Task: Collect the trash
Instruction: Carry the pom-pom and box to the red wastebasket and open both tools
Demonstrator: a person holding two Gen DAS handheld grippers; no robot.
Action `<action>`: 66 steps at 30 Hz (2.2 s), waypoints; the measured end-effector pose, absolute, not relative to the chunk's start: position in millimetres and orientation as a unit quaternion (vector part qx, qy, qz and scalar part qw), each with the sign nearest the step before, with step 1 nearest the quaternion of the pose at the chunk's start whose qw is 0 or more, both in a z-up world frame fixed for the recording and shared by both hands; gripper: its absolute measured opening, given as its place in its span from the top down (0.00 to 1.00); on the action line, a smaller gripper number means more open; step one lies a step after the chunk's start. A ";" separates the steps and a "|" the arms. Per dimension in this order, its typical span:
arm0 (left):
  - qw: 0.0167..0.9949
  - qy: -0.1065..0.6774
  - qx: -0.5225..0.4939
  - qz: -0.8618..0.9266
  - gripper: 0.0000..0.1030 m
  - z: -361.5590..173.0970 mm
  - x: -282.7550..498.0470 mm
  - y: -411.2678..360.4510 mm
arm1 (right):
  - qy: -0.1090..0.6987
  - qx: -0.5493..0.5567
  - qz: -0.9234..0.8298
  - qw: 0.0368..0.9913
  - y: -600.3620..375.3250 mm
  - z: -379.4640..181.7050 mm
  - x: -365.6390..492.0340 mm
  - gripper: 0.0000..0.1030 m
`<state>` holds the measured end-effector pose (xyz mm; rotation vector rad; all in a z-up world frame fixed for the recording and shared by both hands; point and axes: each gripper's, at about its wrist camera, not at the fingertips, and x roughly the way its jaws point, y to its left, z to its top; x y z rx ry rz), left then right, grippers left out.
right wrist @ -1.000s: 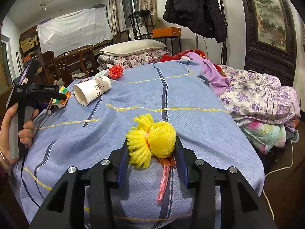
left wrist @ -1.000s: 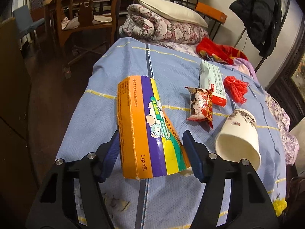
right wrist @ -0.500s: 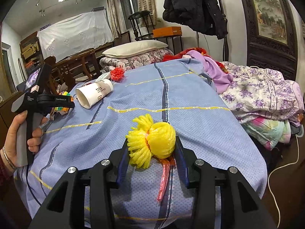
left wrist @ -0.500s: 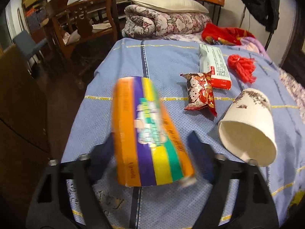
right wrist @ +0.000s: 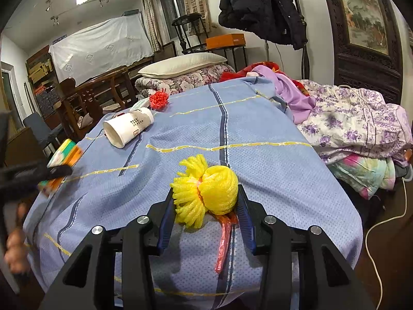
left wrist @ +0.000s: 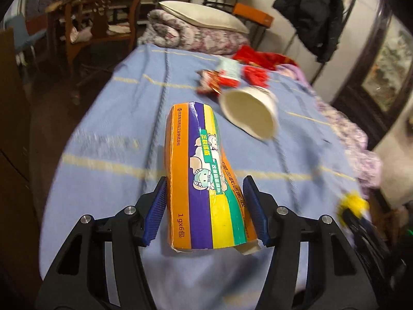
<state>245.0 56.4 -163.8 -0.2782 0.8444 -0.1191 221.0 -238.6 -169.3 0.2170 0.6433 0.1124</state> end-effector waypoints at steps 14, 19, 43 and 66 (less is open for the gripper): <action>0.906 0.358 -0.159 -0.159 0.44 -103.0 171.3 28.1 | 0.263 0.154 0.079 0.949 -271.3 -77.3 156.1 0.61; 0.907 0.339 -0.158 -0.193 0.44 -80.7 151.0 11.0 | 0.230 0.137 0.060 0.962 -285.8 -42.3 107.1 0.61; 0.888 0.257 -0.057 -0.377 0.43 28.8 -13.4 -125.0 | 0.134 0.171 0.036 0.975 -397.6 43.3 -47.5 0.60; 0.837 0.368 -0.013 -0.406 0.43 -62.4 36.5 -204.4 | 0.314 0.260 -0.047 0.912 -497.8 -113.0 7.5 0.60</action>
